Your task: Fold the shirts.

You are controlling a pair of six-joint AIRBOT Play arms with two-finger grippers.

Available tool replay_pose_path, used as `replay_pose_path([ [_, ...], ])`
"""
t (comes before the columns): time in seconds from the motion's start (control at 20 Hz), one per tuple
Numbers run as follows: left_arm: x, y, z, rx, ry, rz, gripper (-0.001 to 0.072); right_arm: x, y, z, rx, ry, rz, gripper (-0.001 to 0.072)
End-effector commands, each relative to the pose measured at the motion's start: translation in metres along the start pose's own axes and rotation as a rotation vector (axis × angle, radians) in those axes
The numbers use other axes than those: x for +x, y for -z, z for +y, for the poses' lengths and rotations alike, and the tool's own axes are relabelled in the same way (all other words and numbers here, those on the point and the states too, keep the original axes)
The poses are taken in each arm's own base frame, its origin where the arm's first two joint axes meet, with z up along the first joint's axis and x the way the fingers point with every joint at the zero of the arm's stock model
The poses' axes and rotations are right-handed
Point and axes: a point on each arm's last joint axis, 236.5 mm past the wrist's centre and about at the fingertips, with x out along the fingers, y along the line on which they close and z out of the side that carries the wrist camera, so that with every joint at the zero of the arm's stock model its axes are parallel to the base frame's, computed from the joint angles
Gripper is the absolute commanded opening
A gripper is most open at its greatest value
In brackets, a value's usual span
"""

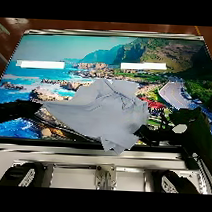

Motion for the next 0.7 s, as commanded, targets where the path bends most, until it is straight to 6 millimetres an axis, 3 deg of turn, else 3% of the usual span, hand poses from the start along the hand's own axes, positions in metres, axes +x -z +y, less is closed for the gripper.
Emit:
replay_pose_path([
  [0.0, 0.001, -0.011, 0.003, 0.007, -0.011, -0.044, 0.0037, 0.016, -0.001, 0.002, 0.041, 0.016, -0.014, 0.0514],
  [0.05, 0.001, -0.013, 0.004, 0.017, -0.013, -0.051, 0.0037, 0.021, 0.003, 0.003, 0.057, 0.012, 0.009, 0.0514],
  [0.1, 0.001, -0.014, 0.004, 0.019, -0.015, -0.055, 0.0037, 0.026, 0.006, 0.003, 0.067, 0.01, 0.028, 0.0452],
  [0.2, 0.001, -0.014, 0.008, 0.026, -0.03, -0.056, 0.0037, 0.028, 0.007, 0.008, 0.078, -0.013, 0.036, 0.0065],
  [0.3, 0.001, -0.013, 0.017, 0.046, -0.069, -0.05, 0.0037, 0.018, -0.004, 0.026, -0.016, -0.049, 0.005, 0.0068],
  [0.4, -0.003, -0.016, 0.026, 0.07, -0.114, -0.057, 0.0037, -0.011, -0.028, 0.067, -0.183, -0.111, -0.084, 0.0068],
  [0.45, -0.009, -0.024, 0.026, 0.085, -0.127, -0.078, 0.0037, -0.036, -0.04, 0.097, -0.31, -0.152, -0.151, 0.0068],
  [0.5, -0.021, -0.04, 0.024, 0.107, -0.141, -0.123, 0.0037, -0.072, -0.054, 0.136, -0.482, -0.194, -0.257, 0.0068],
  [0.6, -0.076, -0.096, 0.006, 0.182, -0.179, -0.297, 0.0037, -0.175, -0.064, 0.217, -0.796, -0.25, -0.525, 0.0068],
  [0.65, -0.116, -0.128, -0.008, 0.226, -0.199, -0.416, 0.0037, -0.241, -0.065, 0.253, -0.889, -0.262, -0.709, 0.0068],
])
